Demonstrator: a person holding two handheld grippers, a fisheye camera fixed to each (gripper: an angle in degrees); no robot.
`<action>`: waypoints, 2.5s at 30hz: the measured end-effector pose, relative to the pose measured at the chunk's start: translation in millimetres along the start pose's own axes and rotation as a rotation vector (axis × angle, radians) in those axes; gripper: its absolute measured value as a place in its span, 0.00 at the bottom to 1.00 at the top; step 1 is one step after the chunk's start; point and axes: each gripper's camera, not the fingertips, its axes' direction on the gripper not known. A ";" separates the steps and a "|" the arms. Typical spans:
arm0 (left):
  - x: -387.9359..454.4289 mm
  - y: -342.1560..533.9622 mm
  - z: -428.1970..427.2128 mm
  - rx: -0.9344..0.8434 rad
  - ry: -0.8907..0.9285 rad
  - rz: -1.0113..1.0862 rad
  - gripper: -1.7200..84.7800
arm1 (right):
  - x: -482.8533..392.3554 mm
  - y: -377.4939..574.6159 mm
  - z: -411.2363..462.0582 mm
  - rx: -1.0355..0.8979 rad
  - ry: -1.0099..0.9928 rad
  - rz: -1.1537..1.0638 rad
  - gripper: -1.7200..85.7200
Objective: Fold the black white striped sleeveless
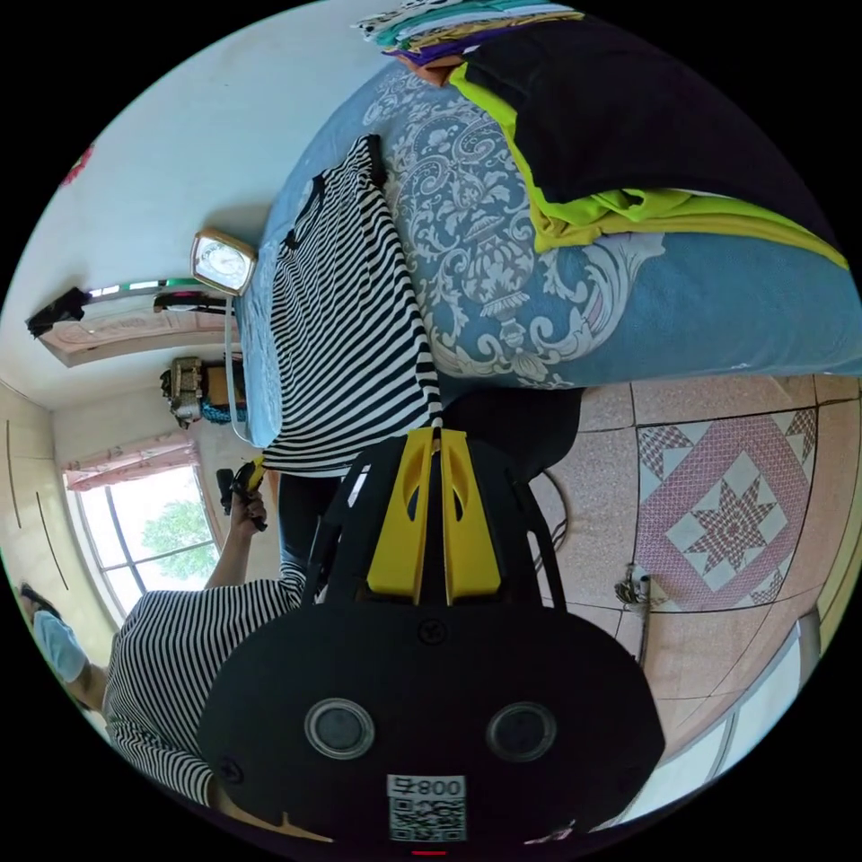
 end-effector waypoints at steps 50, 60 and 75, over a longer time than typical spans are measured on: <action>12.0 -373.4 326.2 0.254 -0.250 0.185 0.04 | -34.3 -388.3 239.0 0.291 0.299 -0.318 0.03; -53.9 -345.3 344.4 0.251 -0.176 0.033 0.06 | 17.7 -403.9 281.8 0.231 0.262 -0.193 0.03; -19.5 -177.3 316.3 0.160 -0.234 0.131 0.13 | 39.4 -268.3 276.0 0.236 0.138 -0.206 0.08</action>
